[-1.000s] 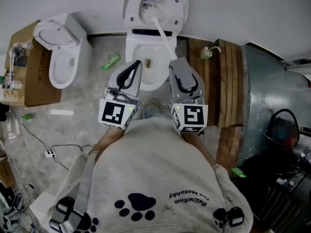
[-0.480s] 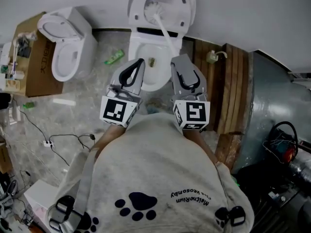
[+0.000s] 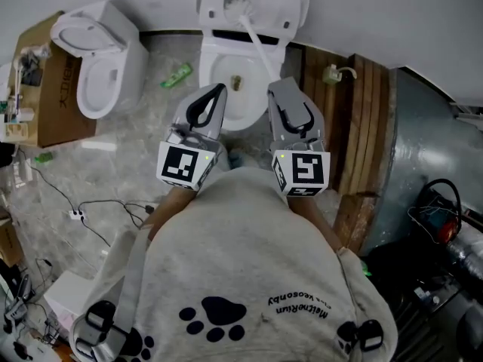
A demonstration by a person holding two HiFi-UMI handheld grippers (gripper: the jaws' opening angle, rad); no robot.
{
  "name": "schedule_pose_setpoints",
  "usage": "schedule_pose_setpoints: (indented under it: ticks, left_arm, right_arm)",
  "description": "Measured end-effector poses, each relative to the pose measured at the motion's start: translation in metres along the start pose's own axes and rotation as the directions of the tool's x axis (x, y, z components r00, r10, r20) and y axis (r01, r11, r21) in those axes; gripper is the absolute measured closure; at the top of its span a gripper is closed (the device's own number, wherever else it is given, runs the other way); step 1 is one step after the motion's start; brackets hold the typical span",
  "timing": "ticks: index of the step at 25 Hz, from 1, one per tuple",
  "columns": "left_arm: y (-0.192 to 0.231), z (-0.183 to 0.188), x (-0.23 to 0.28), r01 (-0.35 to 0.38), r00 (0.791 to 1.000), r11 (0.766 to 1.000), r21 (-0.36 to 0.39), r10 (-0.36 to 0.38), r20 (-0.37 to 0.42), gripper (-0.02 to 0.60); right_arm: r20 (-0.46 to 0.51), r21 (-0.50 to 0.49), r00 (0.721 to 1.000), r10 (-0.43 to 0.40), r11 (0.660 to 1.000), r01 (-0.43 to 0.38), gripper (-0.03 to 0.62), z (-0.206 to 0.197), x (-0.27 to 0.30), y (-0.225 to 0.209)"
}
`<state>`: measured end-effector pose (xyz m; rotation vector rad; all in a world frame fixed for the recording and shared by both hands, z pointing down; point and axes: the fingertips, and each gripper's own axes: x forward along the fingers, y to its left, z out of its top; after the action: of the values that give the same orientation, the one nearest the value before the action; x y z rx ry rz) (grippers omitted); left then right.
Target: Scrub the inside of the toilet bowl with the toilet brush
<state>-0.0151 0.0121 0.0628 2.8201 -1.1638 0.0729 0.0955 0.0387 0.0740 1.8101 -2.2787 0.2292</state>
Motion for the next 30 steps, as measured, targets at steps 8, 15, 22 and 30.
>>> schedule_pose_setpoints:
  ticks: [8,15,22,30]
  left_arm:
    - [0.005,-0.006,0.025,0.06,0.997,0.998,-0.016,-0.06,-0.042,0.594]
    - [0.009,-0.022,0.041,0.101,0.993,0.995,-0.011,-0.102,-0.052,0.594]
    - [0.03,-0.055,0.049,0.077,0.993,0.997,-0.026,-0.079,-0.085,0.594]
    - [0.045,-0.097,0.059,0.067,0.991,0.996,-0.056,-0.073,-0.108,0.594]
  right_arm:
    - [-0.032,0.015,0.999,-0.023,1.0,0.023,0.442,-0.008,0.017,-0.007]
    - [-0.063,0.04,0.998,-0.029,0.999,0.031,0.442,-0.026,0.035,-0.013]
    - [-0.113,0.055,0.993,-0.021,0.998,0.027,0.442,-0.055,0.056,-0.013]
    - [-0.179,0.068,0.983,-0.033,0.997,0.046,0.442,-0.101,0.074,-0.02]
